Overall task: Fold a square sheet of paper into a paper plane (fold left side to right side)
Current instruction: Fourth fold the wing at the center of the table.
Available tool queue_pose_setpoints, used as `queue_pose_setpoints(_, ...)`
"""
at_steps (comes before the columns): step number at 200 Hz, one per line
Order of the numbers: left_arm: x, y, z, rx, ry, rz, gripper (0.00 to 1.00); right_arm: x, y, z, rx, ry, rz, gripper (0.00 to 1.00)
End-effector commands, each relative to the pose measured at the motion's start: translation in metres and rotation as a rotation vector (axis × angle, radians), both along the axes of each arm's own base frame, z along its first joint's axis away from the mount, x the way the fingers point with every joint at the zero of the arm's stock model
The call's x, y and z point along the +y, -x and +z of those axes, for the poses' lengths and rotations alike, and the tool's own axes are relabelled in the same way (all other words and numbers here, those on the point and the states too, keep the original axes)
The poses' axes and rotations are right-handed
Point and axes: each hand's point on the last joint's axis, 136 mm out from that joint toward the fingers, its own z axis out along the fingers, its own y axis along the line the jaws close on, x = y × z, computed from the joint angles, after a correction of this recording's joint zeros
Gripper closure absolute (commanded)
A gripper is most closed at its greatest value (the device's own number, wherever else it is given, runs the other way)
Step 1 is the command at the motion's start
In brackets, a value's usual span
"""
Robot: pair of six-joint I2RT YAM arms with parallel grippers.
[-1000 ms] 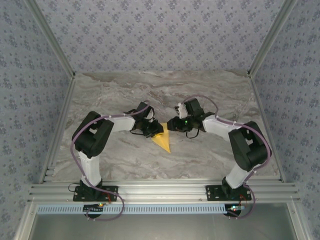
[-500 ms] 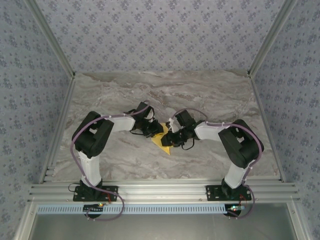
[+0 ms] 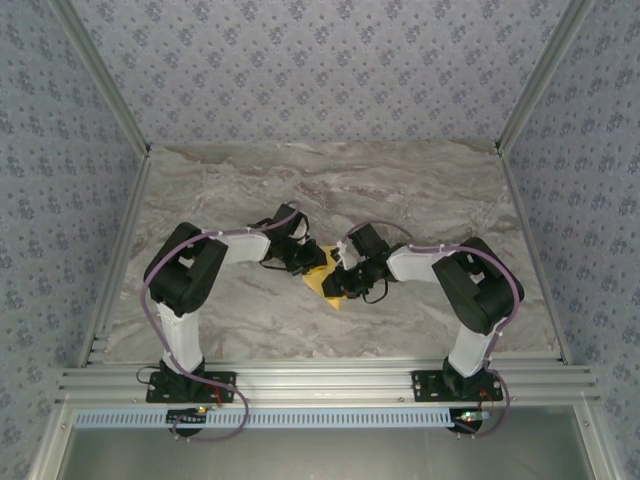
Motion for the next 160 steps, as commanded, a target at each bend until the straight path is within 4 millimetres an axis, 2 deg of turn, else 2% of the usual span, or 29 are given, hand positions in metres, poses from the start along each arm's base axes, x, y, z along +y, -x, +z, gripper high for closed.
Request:
queue_pose_setpoints(1, 0.026, 0.024, -0.035, 0.100, -0.130, 0.014, 0.83, -0.013, 0.018, -0.017, 0.052, 0.079, 0.017, 0.71)
queue_pose_setpoints(87, 0.029, 0.022, -0.036, 0.105, -0.133, 0.021, 0.83, -0.025, 0.026, -0.020, 0.052, 0.168, 0.057, 0.72)
queue_pose_setpoints(160, 0.031, 0.020, -0.036, 0.104, -0.135, 0.024, 0.83, -0.043, 0.060, -0.028, 0.146, 0.242, 0.098, 0.78)
